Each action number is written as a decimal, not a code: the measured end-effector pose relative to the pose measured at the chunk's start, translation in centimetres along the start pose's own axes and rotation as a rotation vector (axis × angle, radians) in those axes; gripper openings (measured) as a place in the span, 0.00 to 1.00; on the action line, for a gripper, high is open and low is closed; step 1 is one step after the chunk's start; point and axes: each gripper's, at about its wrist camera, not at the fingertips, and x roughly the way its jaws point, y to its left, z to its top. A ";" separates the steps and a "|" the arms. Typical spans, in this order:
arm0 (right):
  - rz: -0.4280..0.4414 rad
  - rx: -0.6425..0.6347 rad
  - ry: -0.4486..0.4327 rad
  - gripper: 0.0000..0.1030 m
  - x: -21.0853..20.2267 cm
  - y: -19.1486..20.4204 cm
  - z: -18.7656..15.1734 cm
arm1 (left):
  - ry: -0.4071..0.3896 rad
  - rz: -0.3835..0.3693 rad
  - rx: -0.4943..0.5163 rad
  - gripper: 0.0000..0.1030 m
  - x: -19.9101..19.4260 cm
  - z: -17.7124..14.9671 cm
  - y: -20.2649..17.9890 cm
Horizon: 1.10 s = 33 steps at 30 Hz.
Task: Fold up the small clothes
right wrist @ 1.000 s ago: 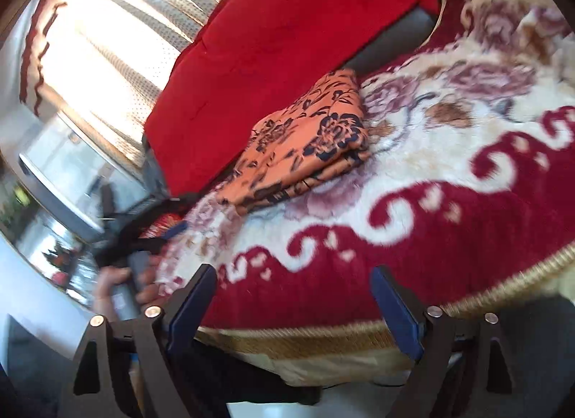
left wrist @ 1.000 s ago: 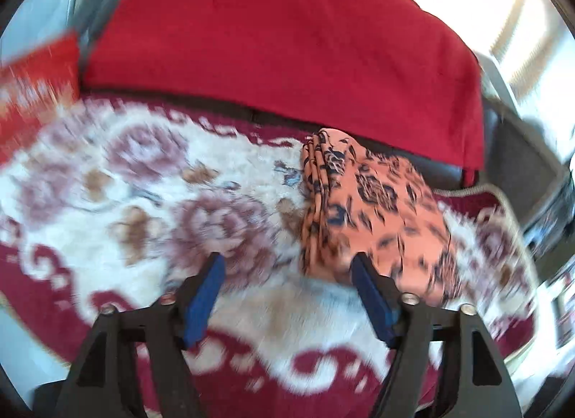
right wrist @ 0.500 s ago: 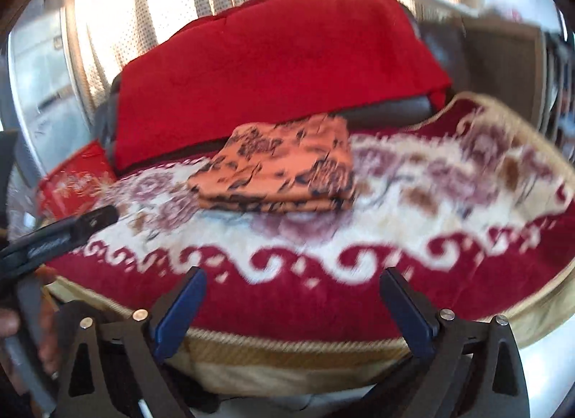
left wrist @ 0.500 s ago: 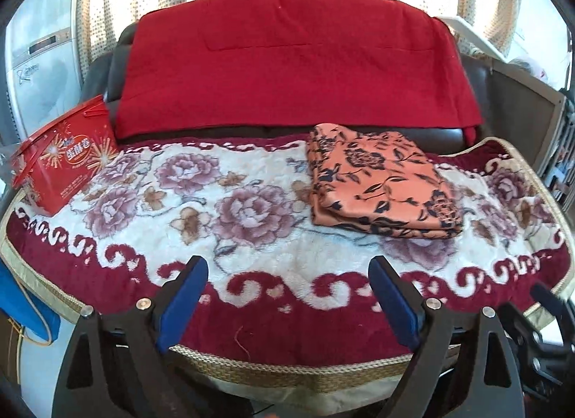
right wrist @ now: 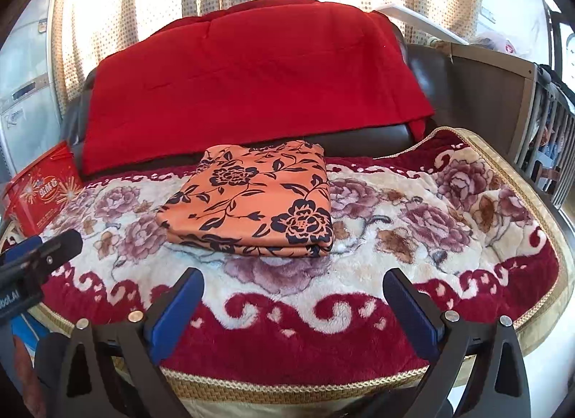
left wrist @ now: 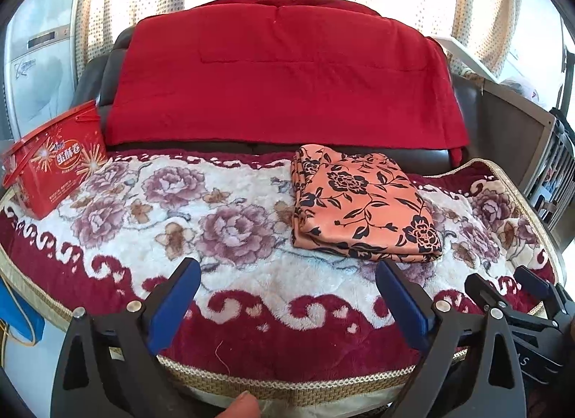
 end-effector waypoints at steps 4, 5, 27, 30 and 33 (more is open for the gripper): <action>-0.030 -0.018 0.005 0.98 0.5 0.2 0.8 | -0.009 -0.017 0.000 0.95 0.5 0.6 0.1; -0.035 -0.017 0.005 0.98 0.6 0.2 0.9 | -0.010 -0.018 0.000 0.95 0.7 0.7 0.0; -0.053 -0.016 0.051 0.98 3.8 -0.3 2.7 | 0.003 0.025 0.041 1.00 3.7 3.0 -1.6; -0.055 -0.023 0.058 0.98 4.3 -0.3 2.9 | 0.016 0.036 0.047 1.00 4.4 3.2 -1.9; -0.058 -0.022 0.065 0.98 4.6 -0.5 2.9 | 0.021 0.035 0.053 1.00 4.9 3.3 -2.2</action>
